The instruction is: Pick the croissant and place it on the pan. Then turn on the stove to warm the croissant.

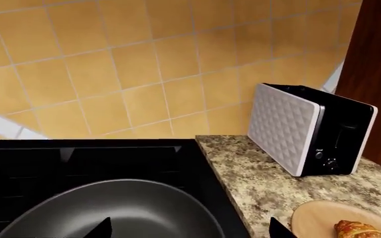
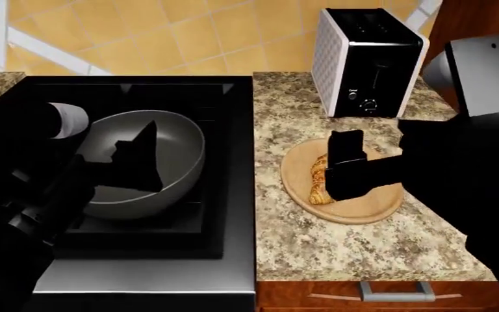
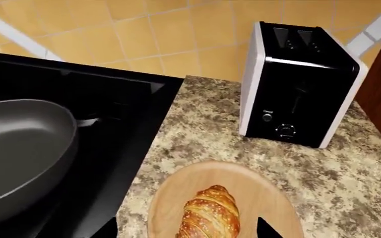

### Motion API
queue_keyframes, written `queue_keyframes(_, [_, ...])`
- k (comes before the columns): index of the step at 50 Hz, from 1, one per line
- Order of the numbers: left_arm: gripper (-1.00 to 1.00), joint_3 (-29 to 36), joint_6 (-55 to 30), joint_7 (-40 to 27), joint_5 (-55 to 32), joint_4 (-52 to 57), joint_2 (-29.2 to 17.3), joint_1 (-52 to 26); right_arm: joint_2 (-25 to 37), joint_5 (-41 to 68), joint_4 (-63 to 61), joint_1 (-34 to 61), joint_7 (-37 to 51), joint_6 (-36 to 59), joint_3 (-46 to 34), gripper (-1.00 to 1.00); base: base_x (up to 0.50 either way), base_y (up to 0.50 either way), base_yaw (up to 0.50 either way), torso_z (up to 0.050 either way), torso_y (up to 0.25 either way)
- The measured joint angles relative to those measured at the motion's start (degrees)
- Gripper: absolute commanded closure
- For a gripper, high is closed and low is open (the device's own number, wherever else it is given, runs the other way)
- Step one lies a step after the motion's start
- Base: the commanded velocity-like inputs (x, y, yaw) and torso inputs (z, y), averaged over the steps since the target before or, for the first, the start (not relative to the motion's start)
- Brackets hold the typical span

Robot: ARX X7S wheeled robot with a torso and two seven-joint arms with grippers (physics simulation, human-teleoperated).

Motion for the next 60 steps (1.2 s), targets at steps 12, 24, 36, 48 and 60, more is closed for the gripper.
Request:
queue_keyframes(12, [-1.0, 0.33, 1.47, 2.59, 1.86, -0.47, -0.95, 0.55, 1.97, 0.5, 2.32, 3.34, 2.51, -6.39, -7.41, -1.0, 0.0, 0.0, 0.0, 0.0, 0.0])
queue_keyframes(24, [-1.0, 0.59, 3.4, 5.17, 4.5, -1.26, -1.61, 1.37, 3.02, -2.2, 4.59, 4.81, 1.43, -9.09, -12.39, -1.0, 0.0, 0.0, 0.0, 0.0, 0.0])
queue_keyframes(36, [-1.0, 1.01, 4.44, 5.99, 5.86, -1.6, -2.21, 1.54, -0.14, -11.58, 14.74, 6.45, -8.19, -6.64, -16.09, -1.0, 0.0, 0.0, 0.0, 0.0, 0.0])
queue_keyframes(48, [-1.0, 1.31, 5.5, 6.95, 7.07, -2.14, -2.82, 1.99, -2.53, -17.47, 21.11, 6.59, -14.33, -5.36, -18.41, -1.0, 0.0, 0.0, 0.0, 0.0, 0.0])
queue_keyframes(60, [-1.0, 1.65, 6.27, 7.41, 7.66, -2.6, -3.2, 2.22, -3.53, -19.91, 23.87, 5.34, -17.34, -5.21, -19.72, -1.0, 0.0, 0.0, 0.0, 0.0, 0.0])
